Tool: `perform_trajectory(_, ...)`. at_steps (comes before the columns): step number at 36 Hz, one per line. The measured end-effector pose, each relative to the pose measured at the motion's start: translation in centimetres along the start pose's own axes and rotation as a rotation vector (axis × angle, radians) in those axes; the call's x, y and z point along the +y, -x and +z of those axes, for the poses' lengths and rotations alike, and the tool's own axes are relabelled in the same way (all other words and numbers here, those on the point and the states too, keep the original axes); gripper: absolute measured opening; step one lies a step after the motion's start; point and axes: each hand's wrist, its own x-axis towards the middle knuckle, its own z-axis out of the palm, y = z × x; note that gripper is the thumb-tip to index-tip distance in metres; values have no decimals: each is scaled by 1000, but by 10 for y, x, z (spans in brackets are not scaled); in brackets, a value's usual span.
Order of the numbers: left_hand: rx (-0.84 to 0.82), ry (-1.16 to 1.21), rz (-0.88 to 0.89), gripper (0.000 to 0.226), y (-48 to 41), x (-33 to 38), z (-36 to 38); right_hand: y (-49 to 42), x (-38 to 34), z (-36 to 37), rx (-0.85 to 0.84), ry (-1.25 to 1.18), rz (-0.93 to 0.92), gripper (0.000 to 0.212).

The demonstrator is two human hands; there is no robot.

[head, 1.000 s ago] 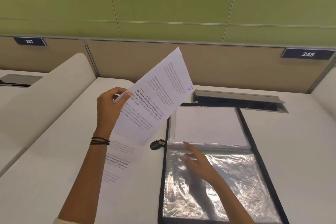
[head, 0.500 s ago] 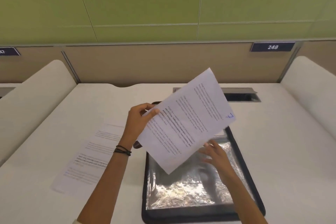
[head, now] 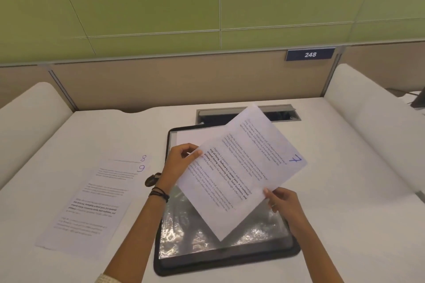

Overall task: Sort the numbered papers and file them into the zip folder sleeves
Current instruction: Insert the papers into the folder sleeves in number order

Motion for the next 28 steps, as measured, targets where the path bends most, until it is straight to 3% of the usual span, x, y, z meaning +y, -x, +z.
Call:
perform_trajectory(7,3,-112,-40,12,-11,-24,36,3,1,-35,157,42,-61,16)
perform_trajectory(11,53,-184,-56,27,-8,-43,60,3,5,-53,309,49,-120,10)
perform_trajectory(15,-12,-306,-36,36,6,-66,91,1,12,-68,442,53,-133,19)
perform_trajectory(26,-193,-724,122,58,51,-95,199,3,18,-90,666,58,-167,21)
perform_trajectory(28,-204,-709,114,80,55,-94,210,3,17,-93,699,40,-165,23)
